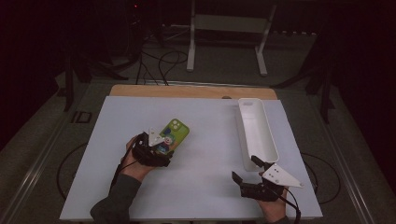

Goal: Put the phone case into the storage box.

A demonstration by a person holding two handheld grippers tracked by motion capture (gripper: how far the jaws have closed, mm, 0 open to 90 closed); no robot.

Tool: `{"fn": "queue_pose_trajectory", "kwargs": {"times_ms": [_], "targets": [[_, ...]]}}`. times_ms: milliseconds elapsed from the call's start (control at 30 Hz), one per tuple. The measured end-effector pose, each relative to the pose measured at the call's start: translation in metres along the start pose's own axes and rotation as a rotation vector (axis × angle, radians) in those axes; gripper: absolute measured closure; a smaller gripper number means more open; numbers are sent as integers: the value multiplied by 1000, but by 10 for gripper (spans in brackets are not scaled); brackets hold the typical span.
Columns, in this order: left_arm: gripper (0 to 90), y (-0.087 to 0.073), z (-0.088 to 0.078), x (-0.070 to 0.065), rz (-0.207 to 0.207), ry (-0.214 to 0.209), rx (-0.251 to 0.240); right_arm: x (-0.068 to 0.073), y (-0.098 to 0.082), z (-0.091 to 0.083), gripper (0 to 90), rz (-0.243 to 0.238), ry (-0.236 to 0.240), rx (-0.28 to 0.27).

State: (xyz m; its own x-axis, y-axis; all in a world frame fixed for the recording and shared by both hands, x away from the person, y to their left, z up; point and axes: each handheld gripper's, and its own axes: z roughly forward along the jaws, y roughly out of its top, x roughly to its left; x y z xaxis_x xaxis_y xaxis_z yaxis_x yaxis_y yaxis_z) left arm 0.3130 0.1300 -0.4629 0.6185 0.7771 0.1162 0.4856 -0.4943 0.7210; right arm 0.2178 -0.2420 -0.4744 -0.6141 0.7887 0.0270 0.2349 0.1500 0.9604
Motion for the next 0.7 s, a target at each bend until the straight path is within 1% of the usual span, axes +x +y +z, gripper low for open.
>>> {"fn": "queue_pose_trajectory", "kwargs": {"times_ms": [267,400,700], "targets": [[162,3,-5,-2,-2,4,-34,0,1,0,91,6,-1,1],[162,6,-7,-4,10,4,-44,-3,1,0,91,12,0,-2],[162,12,-11,-10,20,2,-79,-5,3,0,91,29,0,-2]]}}
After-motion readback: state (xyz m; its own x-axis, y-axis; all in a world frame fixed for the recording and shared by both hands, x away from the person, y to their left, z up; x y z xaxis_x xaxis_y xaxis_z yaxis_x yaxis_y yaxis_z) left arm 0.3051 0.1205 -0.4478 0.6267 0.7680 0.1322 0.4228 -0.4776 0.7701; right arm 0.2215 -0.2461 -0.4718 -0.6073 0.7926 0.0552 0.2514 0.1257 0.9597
